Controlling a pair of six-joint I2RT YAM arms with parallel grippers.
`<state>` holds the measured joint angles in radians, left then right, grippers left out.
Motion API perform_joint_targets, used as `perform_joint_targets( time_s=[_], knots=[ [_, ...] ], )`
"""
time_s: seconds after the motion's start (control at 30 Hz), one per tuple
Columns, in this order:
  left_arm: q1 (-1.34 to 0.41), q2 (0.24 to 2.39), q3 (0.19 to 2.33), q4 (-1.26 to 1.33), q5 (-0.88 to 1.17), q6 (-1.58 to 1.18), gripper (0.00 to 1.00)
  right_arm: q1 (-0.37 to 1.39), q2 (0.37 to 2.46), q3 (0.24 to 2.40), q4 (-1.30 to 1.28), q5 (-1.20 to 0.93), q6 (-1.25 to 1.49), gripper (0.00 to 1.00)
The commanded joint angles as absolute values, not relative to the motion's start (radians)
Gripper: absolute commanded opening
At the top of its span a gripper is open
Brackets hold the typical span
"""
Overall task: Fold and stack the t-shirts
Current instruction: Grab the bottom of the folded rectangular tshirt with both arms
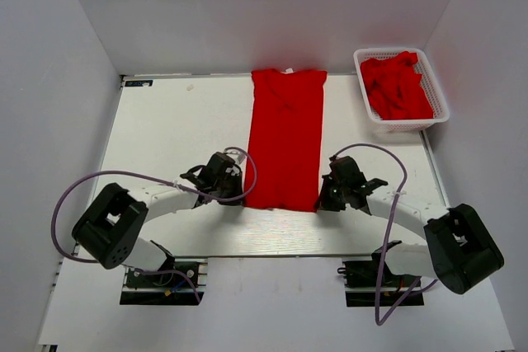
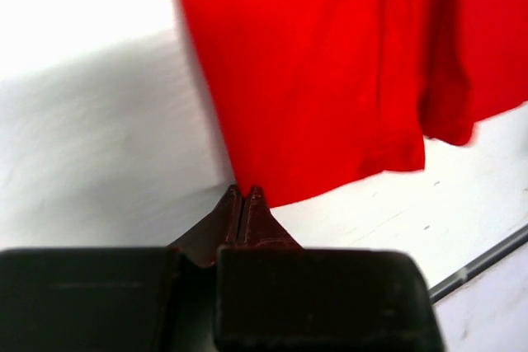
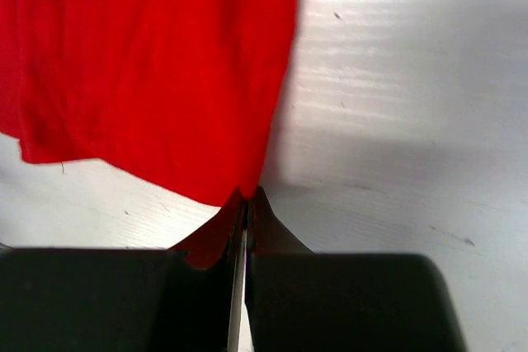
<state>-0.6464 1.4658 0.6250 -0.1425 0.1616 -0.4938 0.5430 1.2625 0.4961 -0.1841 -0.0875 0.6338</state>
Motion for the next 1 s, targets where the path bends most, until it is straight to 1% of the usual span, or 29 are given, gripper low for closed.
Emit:
perform_joint_targets(
  time_s=[0.0,0.03,0.07,0.17,0.23,0.4,0.43,0.53,0.6,0.73,0.8,0.83,0.9,0.97],
  knots=[
    [-0.649,1.410,0.545,-0.319,0.042,-0.518,0.00,0.537,1.227,0.453,-0.296,-0.009,0.620,0.00],
    [-0.649,1.384,0.545,-0.319,0.032,-0.518,0.00,0.535,1.209,0.442,-0.313,-0.008,0.612,0.00],
    [-0.649,1.384,0.529,-0.307,0.032,-0.518,0.00,0.535,1.198,0.434,-0.331,0.039,0.609,0.00],
    [-0.649,1.374,0.538,-0.285,0.080,-0.506,0.00,0.535,1.172,0.437,-0.342,0.032,0.586,0.00],
    [-0.649,1.384,0.549,-0.256,0.133,-0.497,0.00,0.538,1.148,0.440,-0.324,-0.030,0.572,0.00],
    [-0.649,1.384,0.580,-0.247,0.195,-0.488,0.00,0.541,1.117,0.436,-0.223,-0.159,0.537,0.00],
    [-0.649,1.384,0.580,-0.247,0.225,-0.488,0.00,0.545,1.105,0.439,-0.215,-0.220,0.511,0.00],
    [-0.649,1.351,0.626,-0.256,0.285,-0.488,0.00,0.545,1.077,0.445,-0.189,-0.291,0.428,0.00],
    [-0.649,1.322,0.652,-0.294,0.266,-0.479,0.00,0.545,1.068,0.466,-0.204,-0.269,0.402,0.00],
    [-0.649,1.322,0.747,-0.328,0.177,-0.479,0.00,0.540,1.078,0.558,-0.277,-0.135,0.374,0.00],
    [-0.649,1.374,0.831,-0.377,0.117,-0.489,0.00,0.537,1.118,0.627,-0.320,-0.063,0.374,0.00],
    [-0.649,1.374,0.859,-0.393,0.089,-0.501,0.00,0.537,1.173,0.647,-0.321,-0.005,0.377,0.00],
    [-0.634,1.446,0.909,-0.407,0.031,-0.511,0.00,0.535,1.224,0.682,-0.362,0.096,0.377,0.00],
    [-0.623,1.498,0.998,-0.448,-0.018,-0.537,0.00,0.525,1.270,0.756,-0.379,0.112,0.388,0.00]
  ],
)
